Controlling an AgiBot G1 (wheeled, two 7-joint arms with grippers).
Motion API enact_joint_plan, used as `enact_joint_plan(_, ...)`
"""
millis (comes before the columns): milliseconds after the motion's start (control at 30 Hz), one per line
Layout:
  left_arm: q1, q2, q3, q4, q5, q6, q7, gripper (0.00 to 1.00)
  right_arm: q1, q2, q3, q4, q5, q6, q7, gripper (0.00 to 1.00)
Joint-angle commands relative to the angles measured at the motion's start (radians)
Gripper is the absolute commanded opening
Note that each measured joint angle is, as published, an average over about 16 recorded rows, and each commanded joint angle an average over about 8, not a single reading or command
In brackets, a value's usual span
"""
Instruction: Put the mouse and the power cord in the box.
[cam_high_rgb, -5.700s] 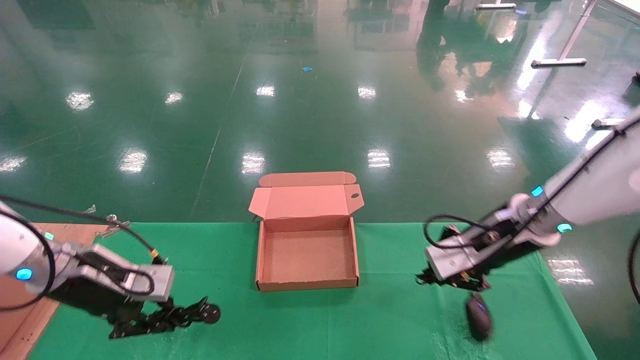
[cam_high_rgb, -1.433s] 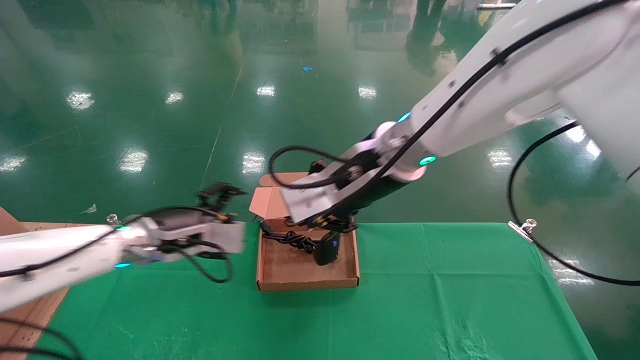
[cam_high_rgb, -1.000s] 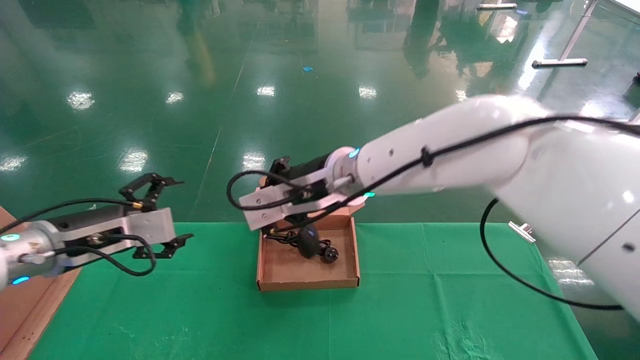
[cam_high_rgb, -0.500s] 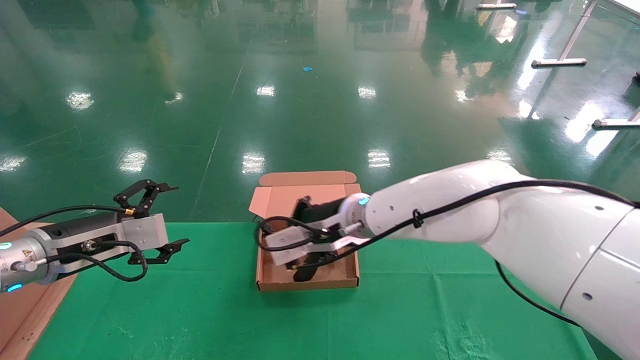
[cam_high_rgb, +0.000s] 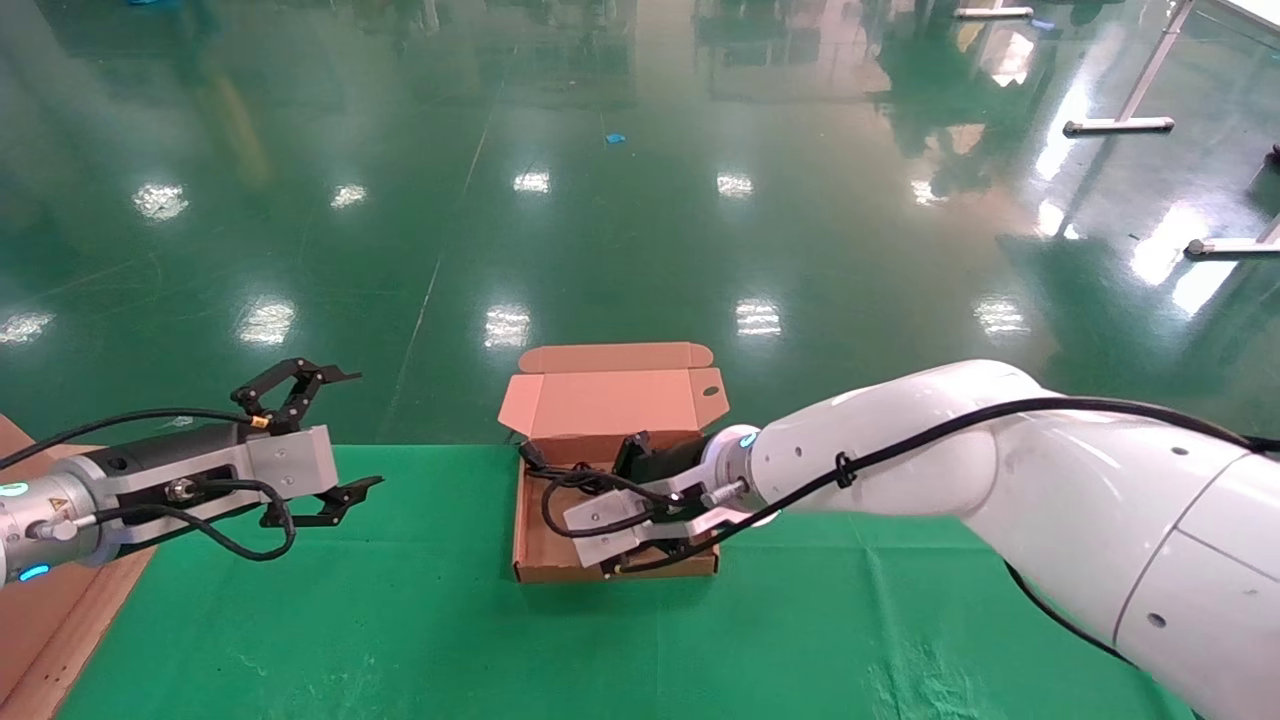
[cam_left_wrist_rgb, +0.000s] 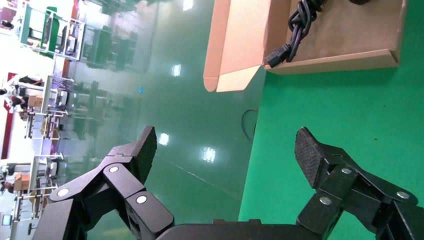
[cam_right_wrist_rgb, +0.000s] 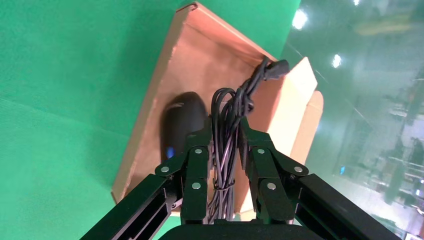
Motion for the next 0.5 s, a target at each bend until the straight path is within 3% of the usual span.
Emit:
enact_joint_plan(33,0.001,0.0,-0.001,0.001,-0.002,0.001,0.001,1.0,-0.003,0.0,-0.001,-0.001,0.002,0.0,0.0,1.0)
enact_joint_plan(500,-0.002,0.001,0.003,-0.003,0.006,-0.001,-0.005,1.0,0.006,0.001,0.005,0.003,-0.003,-0.003,0.0,1.0)
